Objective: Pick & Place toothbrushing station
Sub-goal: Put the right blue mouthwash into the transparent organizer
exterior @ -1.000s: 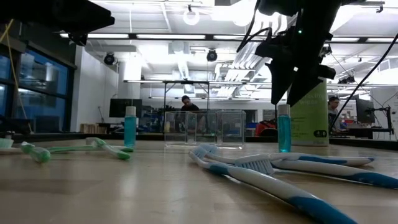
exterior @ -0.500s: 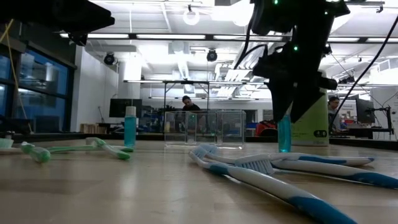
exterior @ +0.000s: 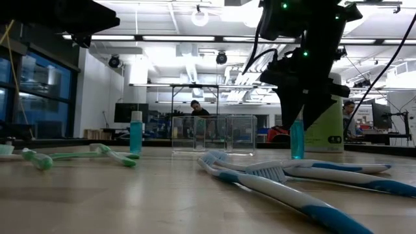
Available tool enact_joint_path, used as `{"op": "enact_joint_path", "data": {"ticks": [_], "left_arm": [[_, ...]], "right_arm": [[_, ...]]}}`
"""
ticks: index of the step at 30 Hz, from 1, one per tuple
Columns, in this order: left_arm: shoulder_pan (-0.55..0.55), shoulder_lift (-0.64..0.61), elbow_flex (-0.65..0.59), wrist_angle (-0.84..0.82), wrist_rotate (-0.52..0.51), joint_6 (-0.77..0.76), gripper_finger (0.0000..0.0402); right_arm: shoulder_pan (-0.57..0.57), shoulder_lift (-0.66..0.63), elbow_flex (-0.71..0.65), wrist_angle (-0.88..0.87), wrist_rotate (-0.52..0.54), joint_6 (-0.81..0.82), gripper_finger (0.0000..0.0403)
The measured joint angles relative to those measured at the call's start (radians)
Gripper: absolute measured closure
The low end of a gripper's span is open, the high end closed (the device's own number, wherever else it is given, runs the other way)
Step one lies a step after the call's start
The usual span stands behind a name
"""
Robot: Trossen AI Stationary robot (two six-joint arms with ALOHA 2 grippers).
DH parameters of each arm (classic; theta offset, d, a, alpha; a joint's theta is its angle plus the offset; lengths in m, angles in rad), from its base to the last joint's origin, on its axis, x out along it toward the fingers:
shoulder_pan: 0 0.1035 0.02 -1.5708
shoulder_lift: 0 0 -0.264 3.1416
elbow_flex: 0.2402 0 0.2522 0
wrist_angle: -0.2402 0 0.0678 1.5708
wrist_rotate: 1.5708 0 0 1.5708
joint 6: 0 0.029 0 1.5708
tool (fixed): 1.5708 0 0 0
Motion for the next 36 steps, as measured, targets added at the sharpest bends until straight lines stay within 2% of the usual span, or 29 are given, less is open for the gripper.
{"op": "enact_joint_path", "data": {"ticks": [7,17,36], "left_arm": [[0.0,0.0,0.0,0.0,0.0,0.001,0.0317],[0.0,0.0,0.0,0.0,0.0,0.014,0.0317],[0.0,0.0,0.0,0.0,0.0,0.011,0.0317]], "right_arm": [[-0.033,0.0,0.0,0.0,-0.012,-0.008,0.019],[-0.032,-0.012,0.001,-0.001,-0.053,-0.008,0.019],[-0.033,-0.012,0.001,-0.005,-0.06,-0.033,0.019]]}}
